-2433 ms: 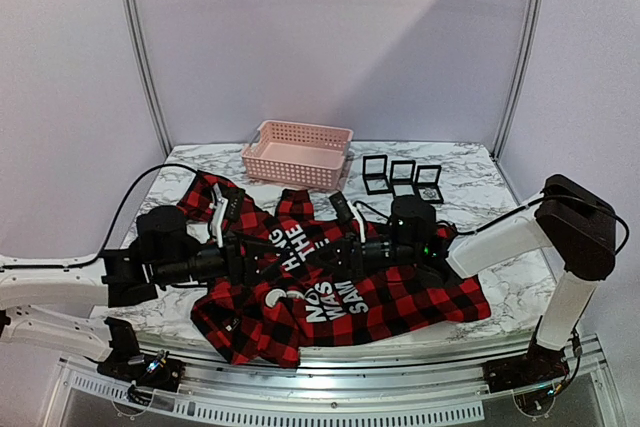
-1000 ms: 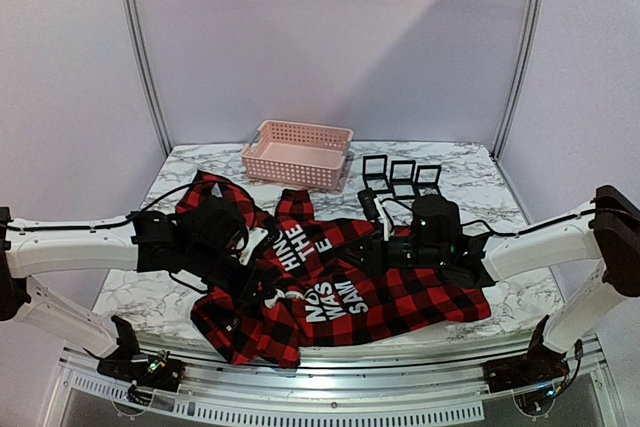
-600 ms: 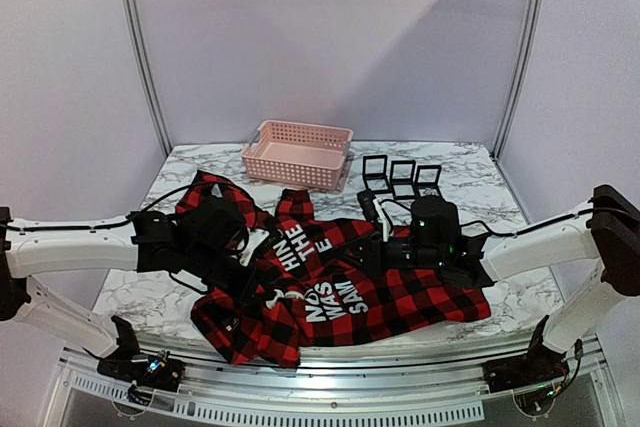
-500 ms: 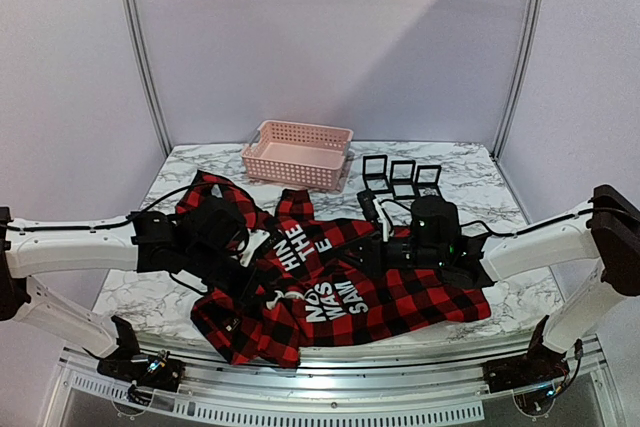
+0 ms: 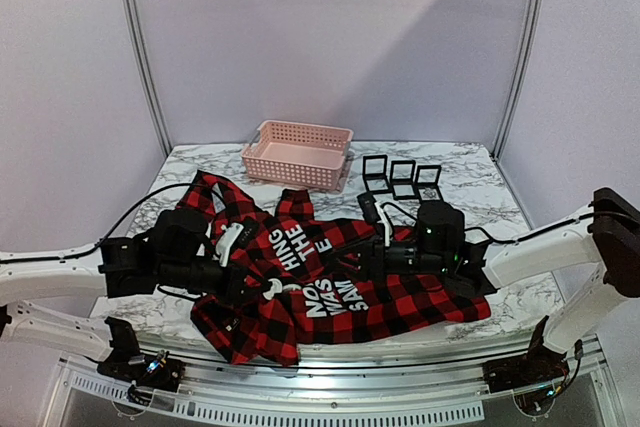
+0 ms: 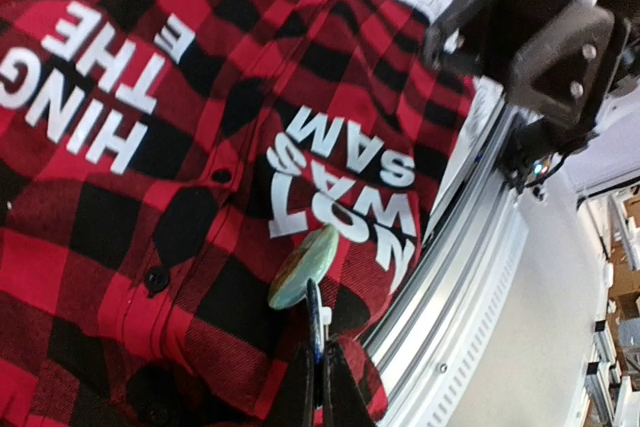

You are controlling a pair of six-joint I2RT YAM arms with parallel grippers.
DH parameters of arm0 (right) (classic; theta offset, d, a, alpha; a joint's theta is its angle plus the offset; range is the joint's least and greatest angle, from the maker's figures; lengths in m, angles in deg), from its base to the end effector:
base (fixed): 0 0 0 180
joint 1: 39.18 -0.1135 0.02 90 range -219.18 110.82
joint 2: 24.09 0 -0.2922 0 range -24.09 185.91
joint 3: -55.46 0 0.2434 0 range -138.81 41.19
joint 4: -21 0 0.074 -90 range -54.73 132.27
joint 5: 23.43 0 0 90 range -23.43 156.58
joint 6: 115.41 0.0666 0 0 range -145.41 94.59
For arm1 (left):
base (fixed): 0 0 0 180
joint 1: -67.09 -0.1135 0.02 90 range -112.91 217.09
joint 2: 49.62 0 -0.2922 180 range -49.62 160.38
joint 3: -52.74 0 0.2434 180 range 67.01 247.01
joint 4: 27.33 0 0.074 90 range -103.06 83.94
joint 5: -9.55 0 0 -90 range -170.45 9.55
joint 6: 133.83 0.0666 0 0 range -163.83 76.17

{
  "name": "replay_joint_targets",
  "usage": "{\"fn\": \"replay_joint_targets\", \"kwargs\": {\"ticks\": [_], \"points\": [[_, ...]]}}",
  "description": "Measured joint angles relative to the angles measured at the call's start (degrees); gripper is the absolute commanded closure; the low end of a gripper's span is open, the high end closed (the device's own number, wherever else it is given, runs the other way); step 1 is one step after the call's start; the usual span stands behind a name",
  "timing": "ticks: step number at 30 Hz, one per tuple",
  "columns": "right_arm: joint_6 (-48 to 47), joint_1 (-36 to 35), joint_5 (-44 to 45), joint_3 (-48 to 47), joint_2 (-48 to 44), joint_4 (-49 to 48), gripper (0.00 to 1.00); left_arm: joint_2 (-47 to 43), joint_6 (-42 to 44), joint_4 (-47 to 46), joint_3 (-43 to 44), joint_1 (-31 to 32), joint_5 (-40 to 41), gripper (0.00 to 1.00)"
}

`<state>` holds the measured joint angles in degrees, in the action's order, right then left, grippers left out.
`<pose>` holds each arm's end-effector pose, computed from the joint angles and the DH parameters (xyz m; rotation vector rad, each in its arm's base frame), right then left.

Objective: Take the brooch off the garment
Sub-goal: Pick up the brooch from the flattened clothing.

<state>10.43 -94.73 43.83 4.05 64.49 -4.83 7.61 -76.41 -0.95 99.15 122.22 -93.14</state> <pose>0.1708 0.2945 0.2319 -0.6631 1.9030 1.4452 0.1090 -0.1820 0.2295 0.6051 2.3508 -1.0279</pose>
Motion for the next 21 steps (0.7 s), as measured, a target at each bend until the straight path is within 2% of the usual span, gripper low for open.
{"fn": "replay_joint_targets", "kwargs": {"ticks": [6,13,21], "points": [[2.3,-1.9,-3.0,0.0,2.3,-7.5,0.43,-3.1,-1.1,-9.4,-4.1,0.0,1.2,1.00],[2.9,-2.9,-4.7,-1.0,6.8,-10.5,0.41,-4.5,-2.3,-18.5,-7.6,0.0,0.2,1.00],[2.3,-2.9,-6.7,-3.6,10.6,-11.4,0.39,-4.9,-3.7,-24.2,-9.3,0.0,-2.9,1.00]]}}
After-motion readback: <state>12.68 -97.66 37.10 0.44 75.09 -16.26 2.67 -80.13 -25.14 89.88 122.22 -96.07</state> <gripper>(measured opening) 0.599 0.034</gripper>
